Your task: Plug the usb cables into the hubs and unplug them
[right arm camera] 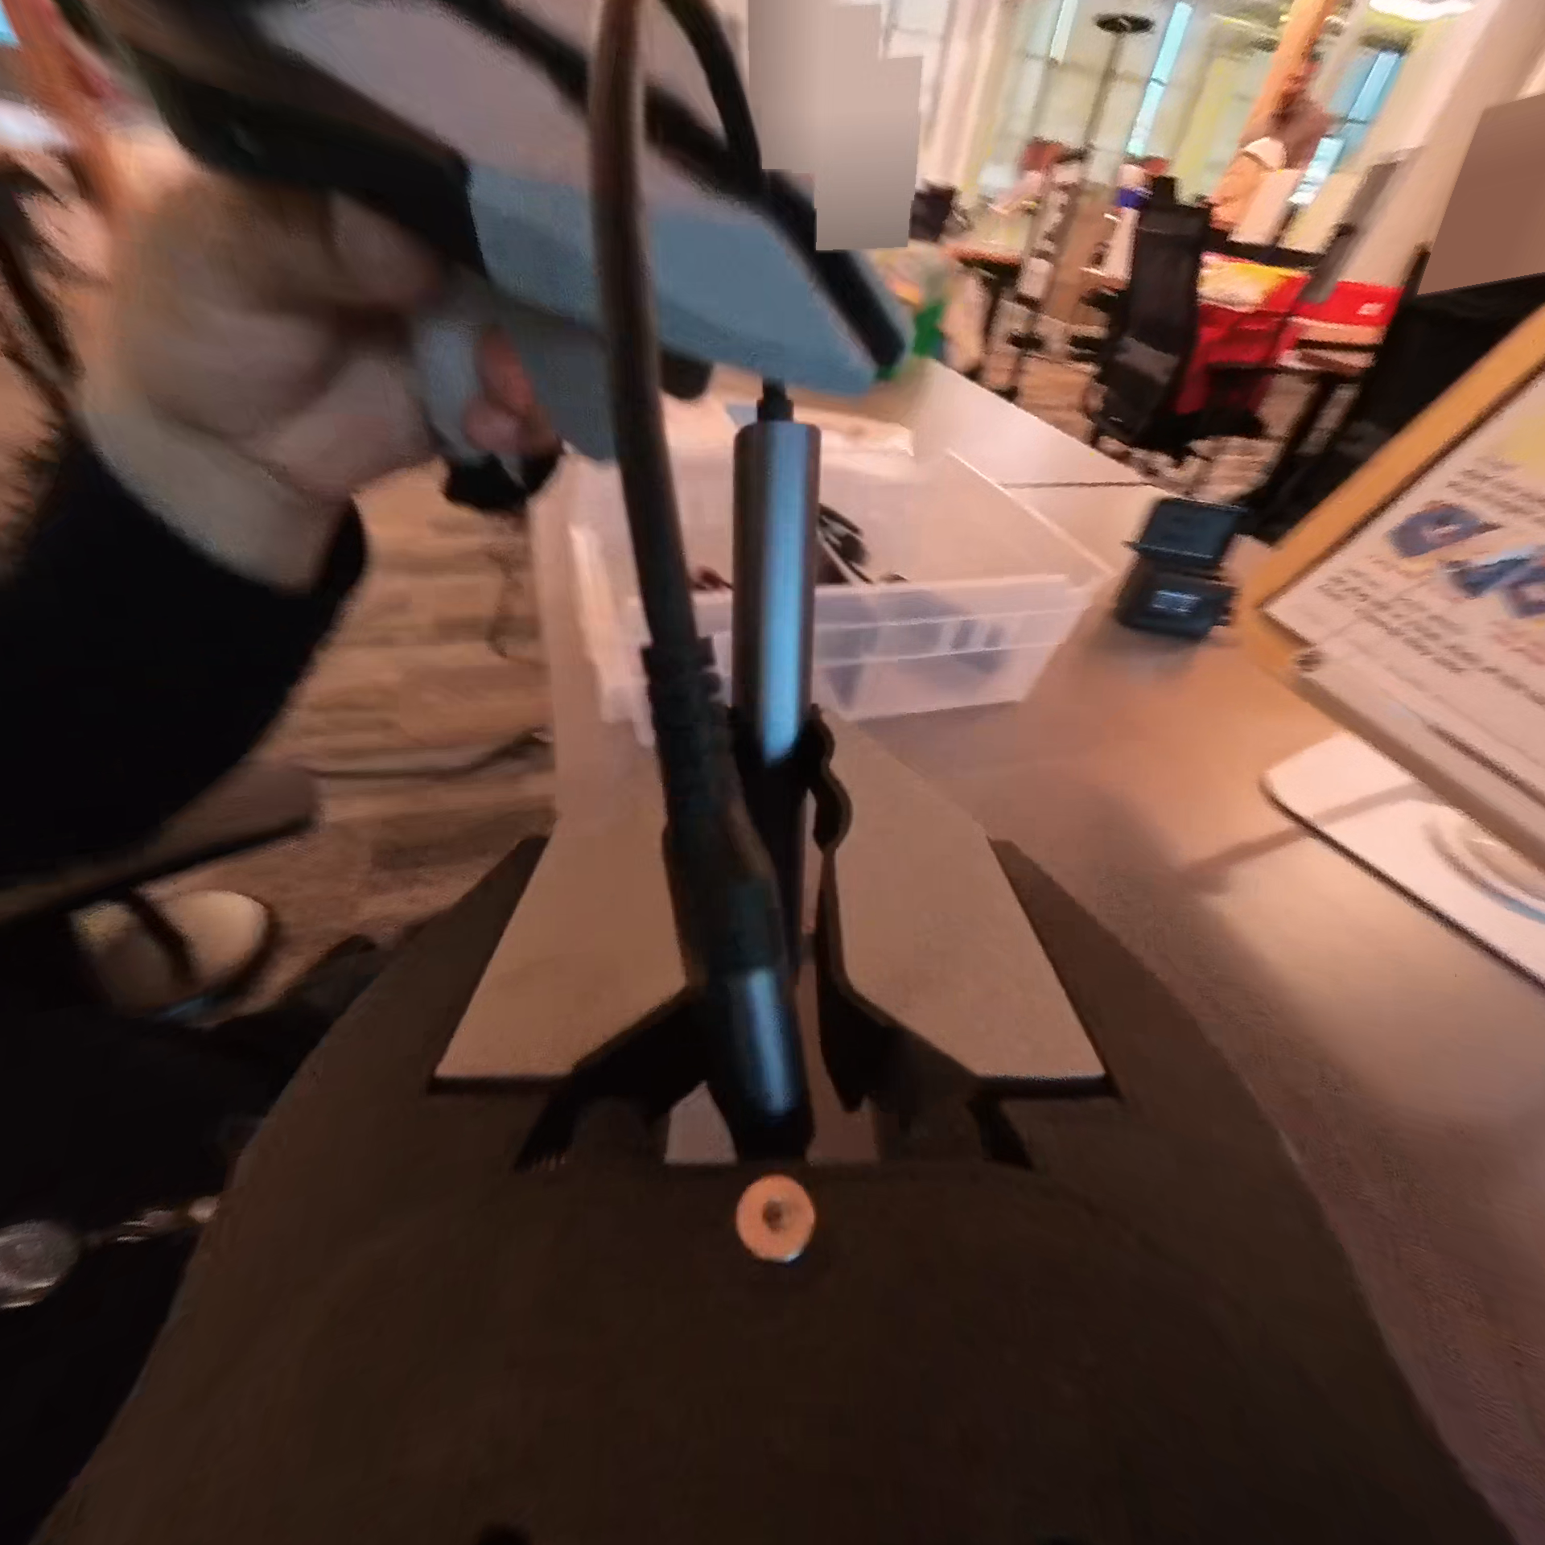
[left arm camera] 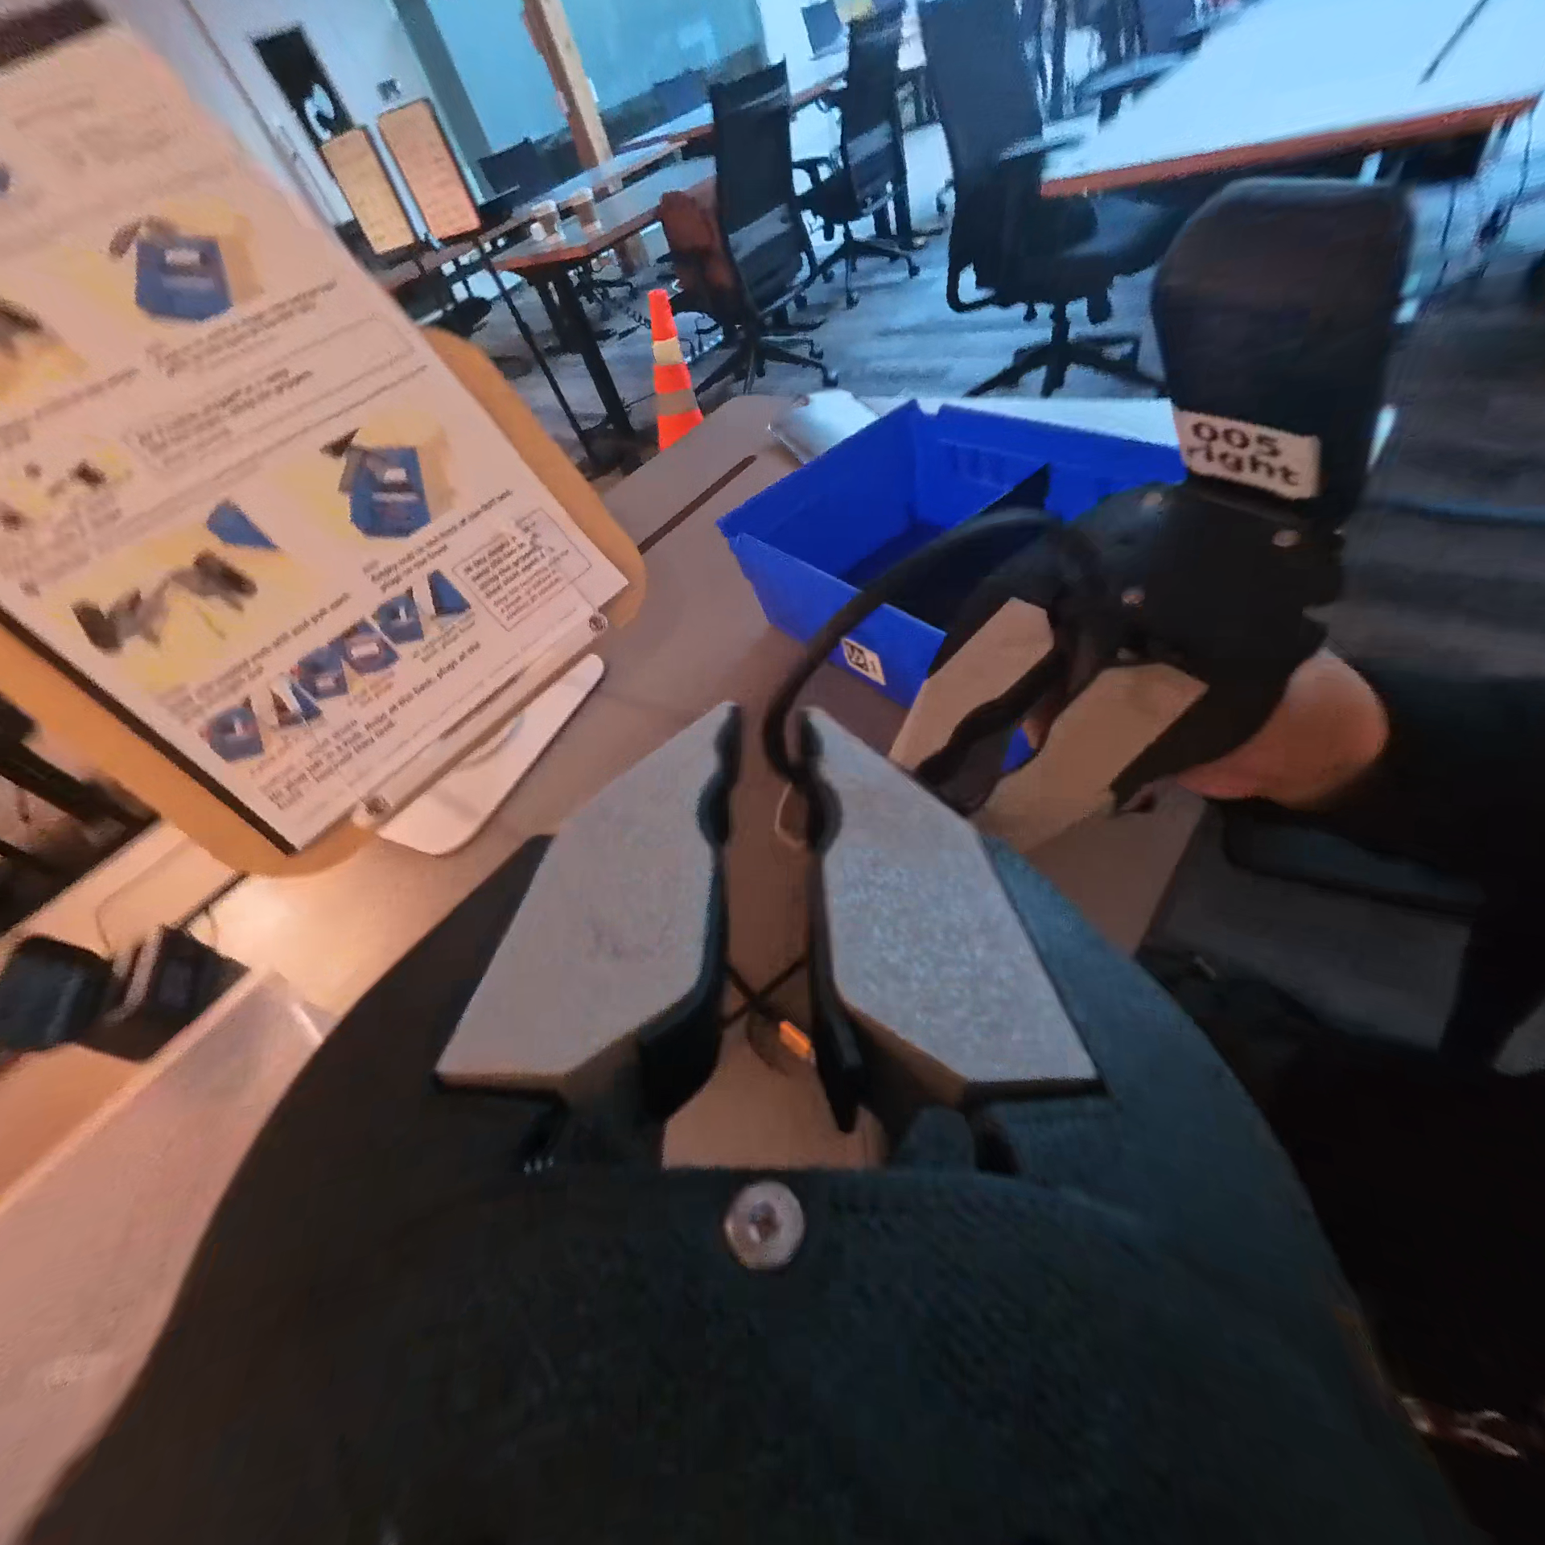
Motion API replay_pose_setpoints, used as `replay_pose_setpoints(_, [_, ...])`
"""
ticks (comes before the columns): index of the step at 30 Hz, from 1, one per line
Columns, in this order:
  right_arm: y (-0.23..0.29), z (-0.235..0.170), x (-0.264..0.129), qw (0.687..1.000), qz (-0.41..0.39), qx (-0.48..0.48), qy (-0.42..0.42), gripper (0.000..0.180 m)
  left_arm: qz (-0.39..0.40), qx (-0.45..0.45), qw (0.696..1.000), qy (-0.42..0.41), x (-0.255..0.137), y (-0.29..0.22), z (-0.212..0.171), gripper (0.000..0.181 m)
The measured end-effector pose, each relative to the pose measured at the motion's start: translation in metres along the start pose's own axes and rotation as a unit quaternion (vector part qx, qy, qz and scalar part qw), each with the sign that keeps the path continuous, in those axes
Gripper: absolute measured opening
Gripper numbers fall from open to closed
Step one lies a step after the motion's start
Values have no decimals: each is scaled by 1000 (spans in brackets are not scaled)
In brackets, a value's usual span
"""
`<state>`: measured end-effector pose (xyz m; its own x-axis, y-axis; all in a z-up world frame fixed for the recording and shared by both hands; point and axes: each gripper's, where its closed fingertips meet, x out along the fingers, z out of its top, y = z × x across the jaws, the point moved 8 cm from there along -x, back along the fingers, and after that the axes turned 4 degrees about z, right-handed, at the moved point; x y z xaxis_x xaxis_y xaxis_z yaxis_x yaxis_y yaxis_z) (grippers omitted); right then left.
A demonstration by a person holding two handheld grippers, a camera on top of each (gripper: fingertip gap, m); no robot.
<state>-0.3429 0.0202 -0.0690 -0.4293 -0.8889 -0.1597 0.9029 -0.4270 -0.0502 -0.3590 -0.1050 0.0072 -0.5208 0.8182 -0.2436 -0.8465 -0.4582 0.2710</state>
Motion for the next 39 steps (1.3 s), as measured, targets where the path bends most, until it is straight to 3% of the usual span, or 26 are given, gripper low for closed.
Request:
replay_pose_setpoints(2, [-2, 1, -2, 997, 48, 46, -39, 14, 15, -61, 998, -24, -11, 11, -12, 34])
replay_pose_setpoints(8, [-5, 11, -10, 980, 94, 84, -152, 13, -35, -122, 989, -76, -28, 15, -34, 16])
replay_pose_setpoints(14, [3, 16, -7, 984, 85, 61, -143, 13, -70, -156, 982, -83, -34, 26, -46, 36])
replay_pose_setpoints(16, [6, 18, -10, 983, 82, 56, -157, 13, -128, -169, 975, -64, -39, 27, -54, 54])
replay_pose_setpoints(20, [7, 32, -34, 964, 112, 75, -227, 13, -109, -146, 983, 7, -40, 34, -71, 60])
replay_pose_setpoints(23, [13, 41, -50, 937, 163, 94, -295, 13, -142, -137, 979, -43, -39, 17, -55, 58])
replay_pose_setpoints(27, [20, 30, -35, 950, 168, 89, -246, 13, -242, -125, 956, -113, -33, -19, -31, 41])
replay_pose_setpoints(28, [23, 27, -32, 953, 168, 85, -238, 13, -236, -112, 959, -112, -31, -21, -32, 28])
replay_pose_setpoints(29, [25, 27, -31, 954, 172, 81, -234, 13, -235, -94, 961, -110, -30, -22, -34, 3])
replay_pose_setpoints(39, [33, 16, -12, 972, 146, 52, -174, 13, -252, -127, 948, -149, -33, -25, -27, 0])
